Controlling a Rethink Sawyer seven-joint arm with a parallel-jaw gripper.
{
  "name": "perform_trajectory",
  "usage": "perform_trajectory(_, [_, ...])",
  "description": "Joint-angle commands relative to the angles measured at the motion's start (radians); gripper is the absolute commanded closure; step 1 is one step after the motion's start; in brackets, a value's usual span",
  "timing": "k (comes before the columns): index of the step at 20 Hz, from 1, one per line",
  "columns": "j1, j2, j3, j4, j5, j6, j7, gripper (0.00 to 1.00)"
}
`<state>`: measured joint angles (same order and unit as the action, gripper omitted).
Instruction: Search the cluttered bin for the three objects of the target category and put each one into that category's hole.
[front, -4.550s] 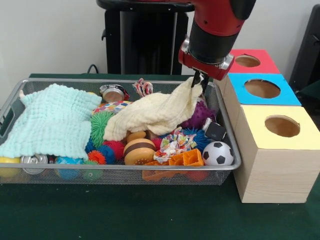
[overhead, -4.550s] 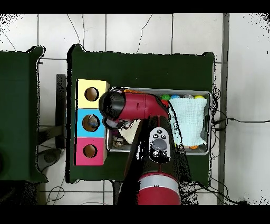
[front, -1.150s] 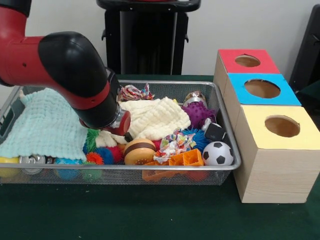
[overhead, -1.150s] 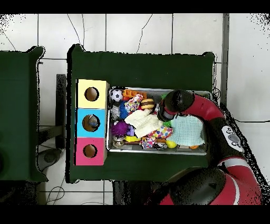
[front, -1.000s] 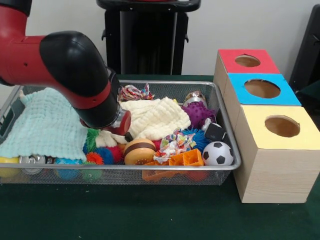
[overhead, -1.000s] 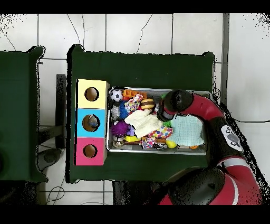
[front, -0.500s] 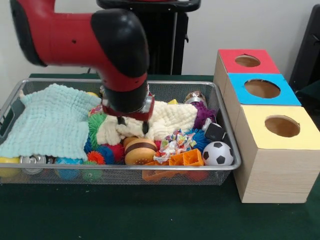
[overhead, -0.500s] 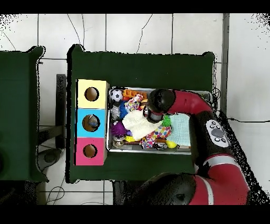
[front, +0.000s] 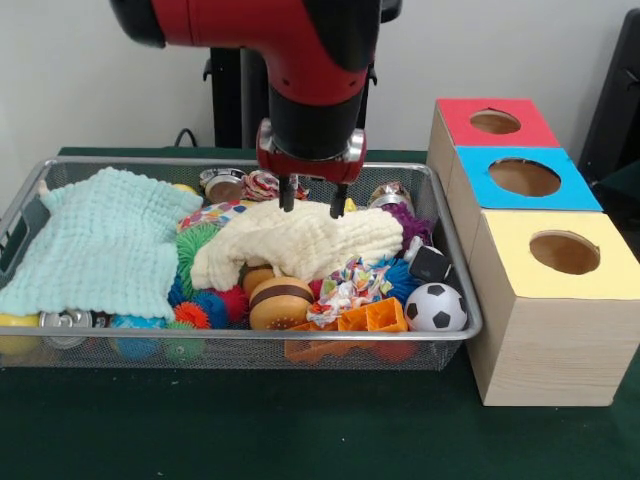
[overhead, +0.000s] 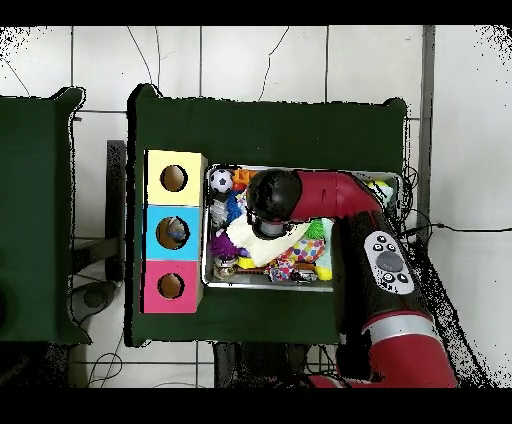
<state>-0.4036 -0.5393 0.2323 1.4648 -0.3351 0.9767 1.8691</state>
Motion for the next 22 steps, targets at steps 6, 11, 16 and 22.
perform_trajectory(6, [-0.044, -0.035, -0.005, 0.137, 0.055, -0.019, 0.049, 0.0])
perform_trajectory(11, [-0.071, -0.007, 0.002, 0.129, 0.05, -0.044, 0.017, 0.0])
perform_trajectory(16, [-0.105, 0.01, 0.009, 0.047, 0.022, 0.037, -0.055, 0.0])
perform_trajectory(22, [-0.162, 0.03, 0.03, -0.021, -0.005, 0.113, -0.155, 0.0])
